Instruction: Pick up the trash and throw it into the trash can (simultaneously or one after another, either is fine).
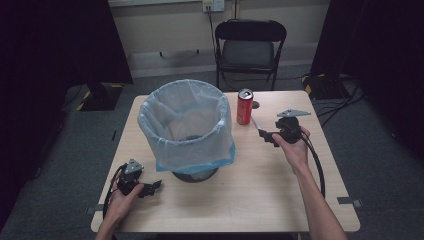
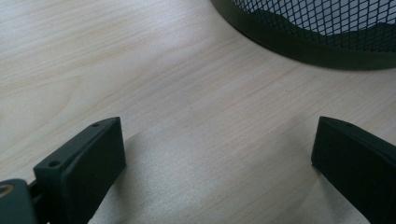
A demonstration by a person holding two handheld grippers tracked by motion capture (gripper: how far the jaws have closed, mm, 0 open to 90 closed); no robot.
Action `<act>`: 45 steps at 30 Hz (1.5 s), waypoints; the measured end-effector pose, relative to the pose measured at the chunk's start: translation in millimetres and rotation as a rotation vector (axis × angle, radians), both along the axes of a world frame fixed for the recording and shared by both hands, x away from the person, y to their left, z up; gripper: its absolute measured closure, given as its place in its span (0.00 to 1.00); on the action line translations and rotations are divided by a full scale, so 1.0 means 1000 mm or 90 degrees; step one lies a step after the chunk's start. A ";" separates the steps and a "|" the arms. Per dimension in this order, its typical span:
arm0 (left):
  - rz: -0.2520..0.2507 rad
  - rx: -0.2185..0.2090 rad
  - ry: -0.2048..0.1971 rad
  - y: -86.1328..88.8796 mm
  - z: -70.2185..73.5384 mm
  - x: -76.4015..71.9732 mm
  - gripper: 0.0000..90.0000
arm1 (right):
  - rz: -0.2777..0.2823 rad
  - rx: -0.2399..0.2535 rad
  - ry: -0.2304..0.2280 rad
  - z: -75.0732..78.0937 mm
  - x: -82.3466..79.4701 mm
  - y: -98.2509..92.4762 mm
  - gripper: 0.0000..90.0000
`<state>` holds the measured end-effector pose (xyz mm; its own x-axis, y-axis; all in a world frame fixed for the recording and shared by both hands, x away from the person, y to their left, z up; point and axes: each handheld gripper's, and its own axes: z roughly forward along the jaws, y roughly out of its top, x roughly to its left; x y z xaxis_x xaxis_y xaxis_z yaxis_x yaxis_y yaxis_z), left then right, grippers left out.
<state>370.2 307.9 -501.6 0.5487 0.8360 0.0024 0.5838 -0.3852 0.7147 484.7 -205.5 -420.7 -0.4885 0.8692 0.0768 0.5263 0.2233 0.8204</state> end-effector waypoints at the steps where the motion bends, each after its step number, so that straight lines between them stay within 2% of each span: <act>1: 0.000 0.000 0.000 0.000 0.000 0.000 0.02 | 0.001 -0.002 -0.001 0.000 0.004 0.001 0.22; 8: 0.000 0.000 0.000 0.000 0.000 0.000 0.02 | 0.013 -0.014 -0.007 0.000 0.022 0.011 0.22; 11: 0.000 0.000 0.000 0.000 0.000 0.000 0.02 | 0.023 -0.019 0.000 -0.001 0.031 0.017 0.22; 14: 0.000 0.000 0.000 0.000 0.000 0.000 0.02 | 0.025 -0.022 -0.011 -0.001 0.039 0.024 0.23; 17: -0.001 0.000 0.000 0.000 0.000 0.000 0.02 | 0.035 -0.020 0.012 -0.004 0.050 0.028 0.21; 19: -0.001 0.000 0.000 0.000 0.000 0.000 0.02 | 0.029 -0.023 -0.002 -0.004 0.056 0.032 0.23; 20: 0.000 0.000 0.000 0.000 0.000 0.000 0.02 | 0.039 -0.024 0.010 -0.005 0.063 0.034 0.20; 21: 0.000 0.000 0.000 0.000 0.000 0.000 0.02 | 0.039 -0.024 0.010 -0.005 0.063 0.034 0.20; 22: -0.001 0.000 0.000 0.000 0.000 0.000 0.02 | 0.034 -0.026 0.000 -0.006 0.070 0.038 0.22; 25: -0.001 0.000 0.000 0.000 0.000 0.000 0.02 | 0.043 -0.019 0.015 -0.005 0.076 0.041 0.20; 27: -0.004 0.001 0.001 0.000 0.000 0.000 0.02 | 0.041 -0.022 0.001 -0.005 0.082 0.045 0.22; 28: -0.004 0.001 0.001 0.000 0.000 0.000 0.02 | 0.041 -0.024 0.005 -0.005 0.086 0.047 0.20; 29: -0.005 0.000 0.001 0.000 0.000 0.000 0.02 | 0.042 -0.022 0.014 -0.007 0.095 0.050 0.21; 31: -0.004 0.001 0.001 0.000 0.000 0.000 0.02 | 0.040 -0.024 0.008 -0.007 0.097 0.051 0.22; 33: -0.004 0.001 0.001 0.000 0.000 0.000 0.02 | 0.047 -0.018 0.023 -0.010 0.104 0.054 0.19; 35: -0.004 0.001 0.001 0.000 0.000 0.000 0.02 | 0.039 -0.029 0.012 -0.012 0.109 0.058 0.23; 37: -0.004 0.001 0.002 0.000 0.000 0.000 0.02 | 0.038 -0.028 0.011 -0.015 0.113 0.060 0.22; 38: -0.004 0.001 0.001 0.000 0.000 0.000 0.02 | 0.038 -0.028 0.028 -0.020 0.118 0.062 0.21; 45: -0.004 0.001 0.001 0.000 0.000 0.000 0.02 | 0.036 -0.030 0.029 -0.029 0.128 0.069 0.23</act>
